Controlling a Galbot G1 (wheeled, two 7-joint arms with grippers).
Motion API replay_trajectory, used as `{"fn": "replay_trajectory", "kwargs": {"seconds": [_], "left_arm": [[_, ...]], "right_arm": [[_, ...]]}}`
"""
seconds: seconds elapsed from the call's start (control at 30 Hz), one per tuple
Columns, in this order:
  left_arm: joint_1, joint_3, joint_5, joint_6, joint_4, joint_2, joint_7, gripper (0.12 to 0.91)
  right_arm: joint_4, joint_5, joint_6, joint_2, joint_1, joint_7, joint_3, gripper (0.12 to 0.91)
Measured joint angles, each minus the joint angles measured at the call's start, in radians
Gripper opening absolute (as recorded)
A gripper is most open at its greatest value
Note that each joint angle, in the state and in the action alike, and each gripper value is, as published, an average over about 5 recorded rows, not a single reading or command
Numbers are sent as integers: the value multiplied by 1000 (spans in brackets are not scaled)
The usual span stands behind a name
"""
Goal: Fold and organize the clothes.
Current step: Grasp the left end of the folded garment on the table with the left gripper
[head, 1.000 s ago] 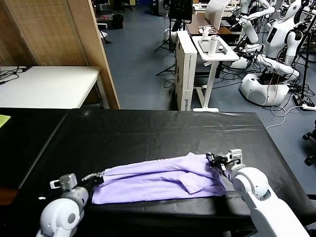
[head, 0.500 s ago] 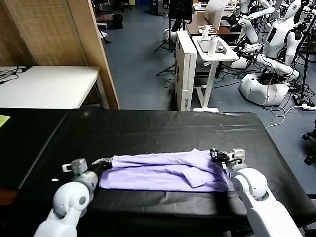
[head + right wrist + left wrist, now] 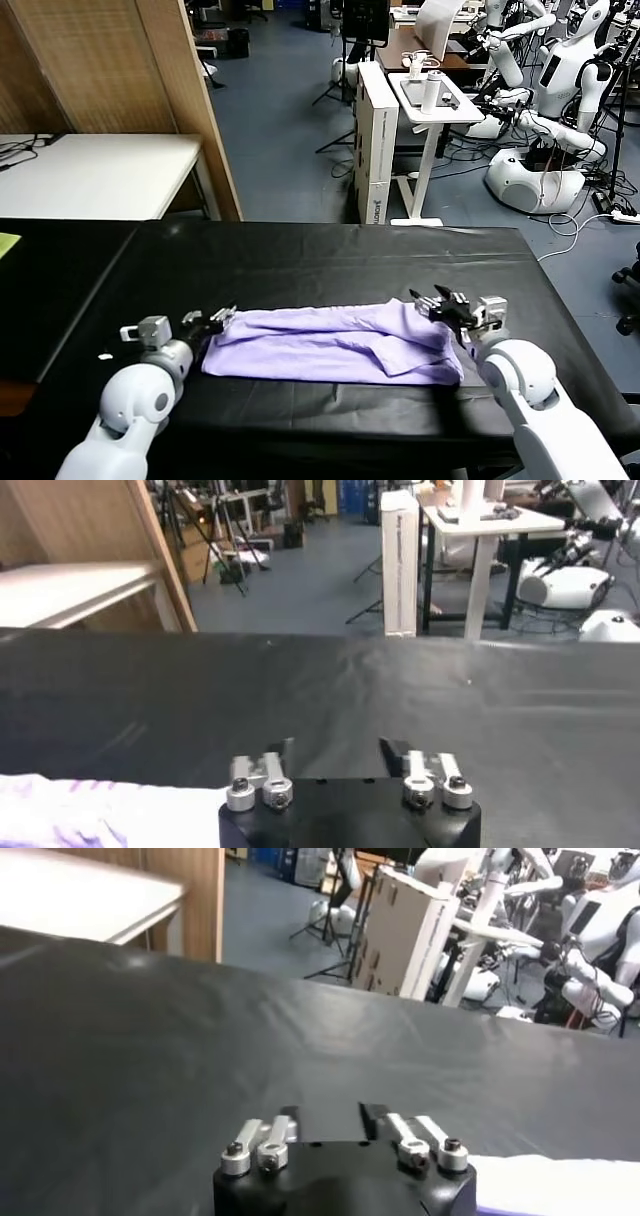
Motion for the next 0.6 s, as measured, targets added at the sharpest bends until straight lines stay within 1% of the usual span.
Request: {"fn": "replay_trajectory", "kwargs": {"seconds": [0.1,0.17,0.23,0.33,0.47,0.6], "left_arm": [[17,-18,-73,52,-18,23,-32,904],[30,-35,-135,80,-25,37,-39,906],[44,-54,-194,92,-28,47,-29,907],[60,-80,-255,92,-28,59,-2,907],[68,-99,-298,93,-20,71,26,907],[72,-102,-316,93,-7,73,40,907]], "right_arm": [[40,32,-17,-23,-34,3,29,907],[63,48,-25,-31,-55,4,47,907],[82,59,-29,-35,-75,4,63,907],[104,65,-30,-36,-100,4,84,907],[119,66,-30,-36,-120,4,101,907],[124,63,-31,-31,-126,7,102,907]]}}
